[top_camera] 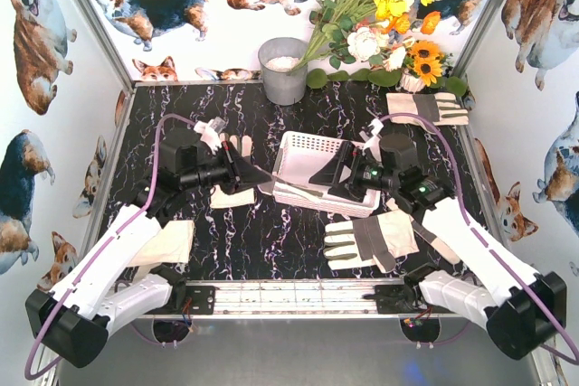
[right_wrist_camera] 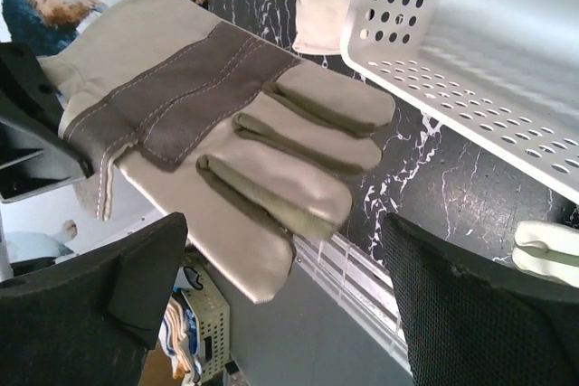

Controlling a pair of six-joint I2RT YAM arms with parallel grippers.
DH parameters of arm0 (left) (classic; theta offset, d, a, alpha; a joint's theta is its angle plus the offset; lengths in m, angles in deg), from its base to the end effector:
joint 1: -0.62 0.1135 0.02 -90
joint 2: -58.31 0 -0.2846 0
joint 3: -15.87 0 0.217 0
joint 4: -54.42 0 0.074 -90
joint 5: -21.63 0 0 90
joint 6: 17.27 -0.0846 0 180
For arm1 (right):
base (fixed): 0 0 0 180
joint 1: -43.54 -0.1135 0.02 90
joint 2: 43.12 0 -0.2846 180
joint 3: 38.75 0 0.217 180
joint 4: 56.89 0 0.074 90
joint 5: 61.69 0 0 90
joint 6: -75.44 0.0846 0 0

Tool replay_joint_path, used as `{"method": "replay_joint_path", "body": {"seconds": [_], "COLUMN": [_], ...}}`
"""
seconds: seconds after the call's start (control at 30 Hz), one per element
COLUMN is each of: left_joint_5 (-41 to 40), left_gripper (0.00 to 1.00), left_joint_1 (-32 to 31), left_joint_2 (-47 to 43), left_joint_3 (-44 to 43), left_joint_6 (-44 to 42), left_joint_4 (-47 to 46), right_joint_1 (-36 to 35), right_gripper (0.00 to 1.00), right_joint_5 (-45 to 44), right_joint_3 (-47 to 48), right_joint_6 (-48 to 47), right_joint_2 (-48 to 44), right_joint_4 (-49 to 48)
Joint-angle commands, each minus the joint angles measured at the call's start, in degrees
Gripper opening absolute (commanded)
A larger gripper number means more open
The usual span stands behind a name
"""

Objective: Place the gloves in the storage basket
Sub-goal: Pair the glove with the glove.

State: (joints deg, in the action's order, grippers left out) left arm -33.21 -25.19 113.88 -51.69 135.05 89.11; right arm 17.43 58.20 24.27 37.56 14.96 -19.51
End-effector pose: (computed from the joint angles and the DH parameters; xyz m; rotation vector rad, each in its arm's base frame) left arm 0.1619 -0.1324 0.3381 -0.2499 2.2475 -1.5281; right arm 0.1701 0.1303 0.2947 0.1926 2.3614 1.2978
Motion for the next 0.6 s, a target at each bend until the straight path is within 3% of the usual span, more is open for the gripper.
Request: {"method": "replay_joint_path", "body": {"seconds": [0.0,0.3,0.57], "left_joint_5": [-4.27,-11.8,-12.9], "left_gripper": [0.0,0.0,0.0], "left_joint_1": [-0.39,-0.9,-2.05], "left_joint_2": [-0.83,-0.89,-0.99], "left_joint_3": [-2.02,-0.24,2.67], "left_joint_6": [1.4,4.41,5.06], "left_joint_4": [-5.17,-18.43,-22.78], "right_joint_1": [0.18,0.18,0.18], "right_gripper": [0.91,0.91,0.89], "right_joint_5": [-3.34,-15.64,-18.67], "right_joint_3": [0.76,0.47,1.2], "right_joint_6": [2.19,14.16,25.72], "right_joint_2": [-3.18,-4.15,-1.5], "right_joint_4": [0.08,2.47,-6.51]}}
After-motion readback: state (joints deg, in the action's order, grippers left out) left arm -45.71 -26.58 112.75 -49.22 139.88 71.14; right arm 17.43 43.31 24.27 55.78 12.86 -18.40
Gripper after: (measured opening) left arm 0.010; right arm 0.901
